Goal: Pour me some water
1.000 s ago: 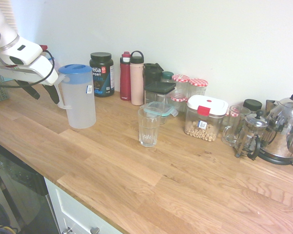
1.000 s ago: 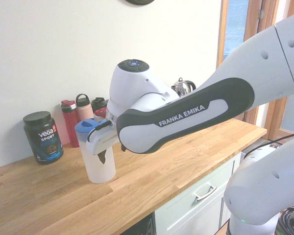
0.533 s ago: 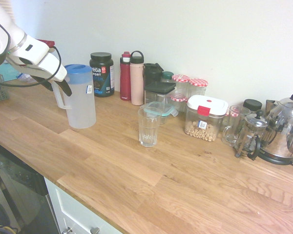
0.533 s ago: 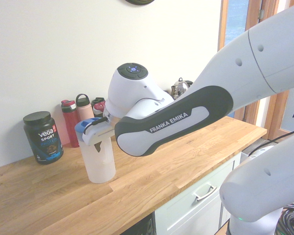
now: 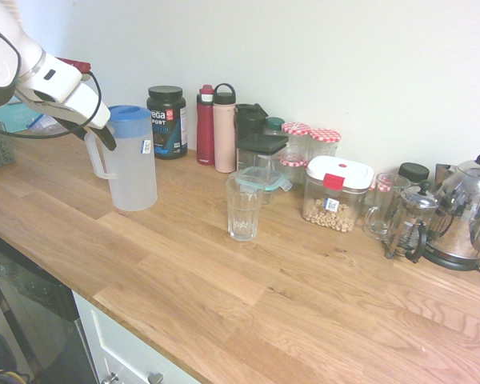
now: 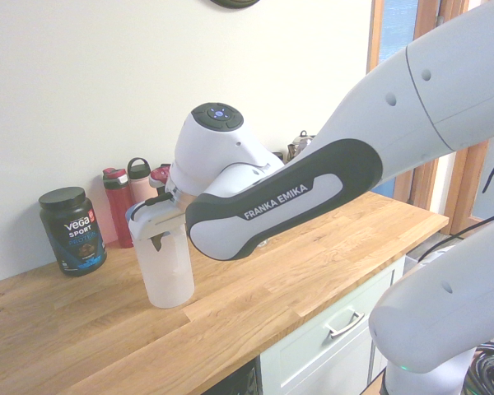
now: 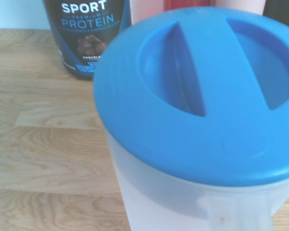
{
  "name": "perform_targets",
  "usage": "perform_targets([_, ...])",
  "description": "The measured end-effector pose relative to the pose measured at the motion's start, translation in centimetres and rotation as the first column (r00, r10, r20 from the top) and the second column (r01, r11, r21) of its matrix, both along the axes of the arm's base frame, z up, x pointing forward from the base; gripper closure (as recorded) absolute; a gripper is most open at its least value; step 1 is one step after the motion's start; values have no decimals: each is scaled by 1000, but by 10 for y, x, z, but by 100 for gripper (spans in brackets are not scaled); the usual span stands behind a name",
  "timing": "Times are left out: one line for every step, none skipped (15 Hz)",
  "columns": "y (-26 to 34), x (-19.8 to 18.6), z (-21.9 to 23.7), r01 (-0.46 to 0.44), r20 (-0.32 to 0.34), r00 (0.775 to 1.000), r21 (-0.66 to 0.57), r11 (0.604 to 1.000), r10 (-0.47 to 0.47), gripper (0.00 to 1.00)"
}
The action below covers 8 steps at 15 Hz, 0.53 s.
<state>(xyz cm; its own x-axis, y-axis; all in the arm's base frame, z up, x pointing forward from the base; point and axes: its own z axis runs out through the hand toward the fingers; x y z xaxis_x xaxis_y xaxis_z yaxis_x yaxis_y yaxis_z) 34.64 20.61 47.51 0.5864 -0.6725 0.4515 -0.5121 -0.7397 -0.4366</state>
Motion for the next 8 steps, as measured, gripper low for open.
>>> perform_targets([1,0,0,-1,0,1000,0,1000,1,100])
perform_targets([3,1,-1,0,-2,1000,0,1000,0,100])
perform_targets([5,1,-2,0,-4,1000,0,1000,0,100])
perform_targets([6,1,-3,0,-6,1000,-1,1000,0,100])
perform_targets([7,1,-4,1,-7,1000,-2,1000,-1,100])
perform_targets([7,1,-4,3,-8,1000,-2,1000,-3,100])
perform_targets([7,1,-5,3,-9,1000,-3,1000,-3,100])
perform_targets([7,1,-5,4,-11,1000,-3,1000,-4,100])
